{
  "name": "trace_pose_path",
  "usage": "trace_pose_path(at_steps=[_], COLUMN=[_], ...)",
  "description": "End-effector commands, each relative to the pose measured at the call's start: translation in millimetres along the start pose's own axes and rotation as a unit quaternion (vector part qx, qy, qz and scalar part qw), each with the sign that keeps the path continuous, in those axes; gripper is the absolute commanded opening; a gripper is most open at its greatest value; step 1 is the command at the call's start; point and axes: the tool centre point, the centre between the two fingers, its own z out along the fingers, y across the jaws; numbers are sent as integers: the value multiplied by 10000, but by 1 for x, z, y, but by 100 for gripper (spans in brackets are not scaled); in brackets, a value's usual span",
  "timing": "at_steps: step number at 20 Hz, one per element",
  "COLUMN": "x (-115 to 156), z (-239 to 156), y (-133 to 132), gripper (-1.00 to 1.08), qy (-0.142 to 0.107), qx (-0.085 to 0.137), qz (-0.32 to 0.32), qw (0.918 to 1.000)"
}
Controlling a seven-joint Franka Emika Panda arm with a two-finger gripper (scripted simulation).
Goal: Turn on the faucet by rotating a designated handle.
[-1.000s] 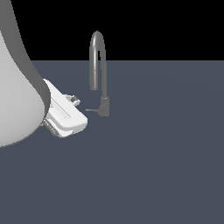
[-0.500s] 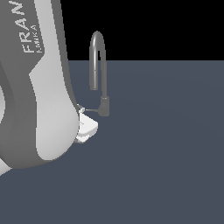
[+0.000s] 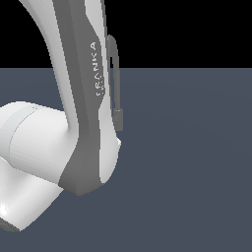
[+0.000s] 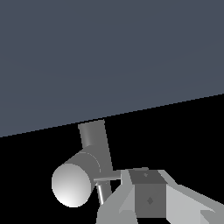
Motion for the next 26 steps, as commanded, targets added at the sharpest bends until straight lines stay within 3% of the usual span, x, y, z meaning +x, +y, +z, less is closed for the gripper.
trace_pose_path(at_steps=[1,13,19,26], x=[7,27,31,31], z=[5,26,31,31], y=[-4,-17,-19,-19], gripper=[-100,-100,-100,-100], qy=[-21,-91,-105,-105], qx=[-192,-818,-939,-936], qz=[-200,-881,-1015,-1011], qw=[9996,9927,9903,9904])
